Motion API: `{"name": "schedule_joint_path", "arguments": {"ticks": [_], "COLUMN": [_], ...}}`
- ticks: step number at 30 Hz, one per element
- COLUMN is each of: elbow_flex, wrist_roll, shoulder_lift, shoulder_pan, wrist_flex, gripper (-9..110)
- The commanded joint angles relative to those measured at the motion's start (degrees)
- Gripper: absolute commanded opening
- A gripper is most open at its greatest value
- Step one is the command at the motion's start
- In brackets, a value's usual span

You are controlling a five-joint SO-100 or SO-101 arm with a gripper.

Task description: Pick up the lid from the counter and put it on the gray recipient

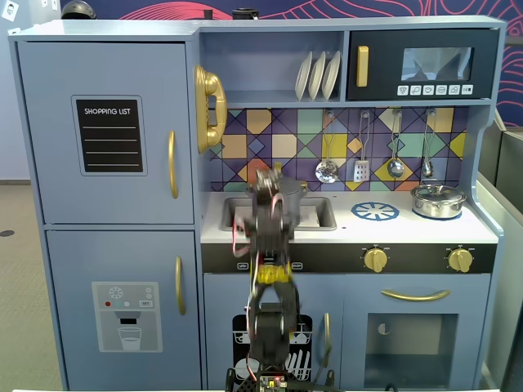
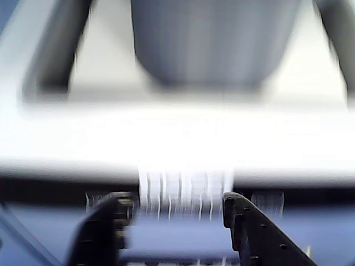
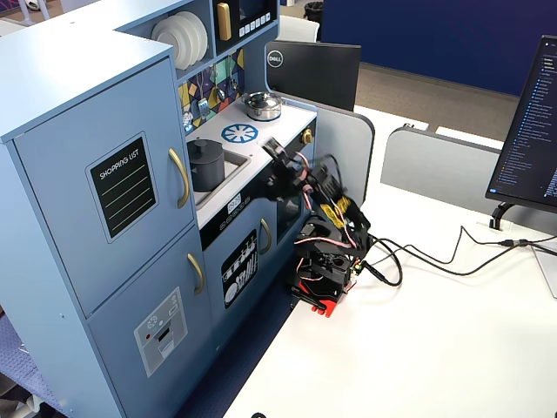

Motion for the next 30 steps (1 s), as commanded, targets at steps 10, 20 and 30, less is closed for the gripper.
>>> {"name": "schedule_joint_path", "arguments": {"ticks": [10, 20, 30], "elbow_flex": [36.7, 46.0, 46.0], "wrist_roll": [11.0, 6.2, 7.2], "shoulder_lift": [14.2, 14.3, 14.3], "shoulder_pan": [-3.0, -3.4, -0.5], "wrist_flex": [0.8, 2.8, 19.5], "gripper": [0, 0, 4]}}
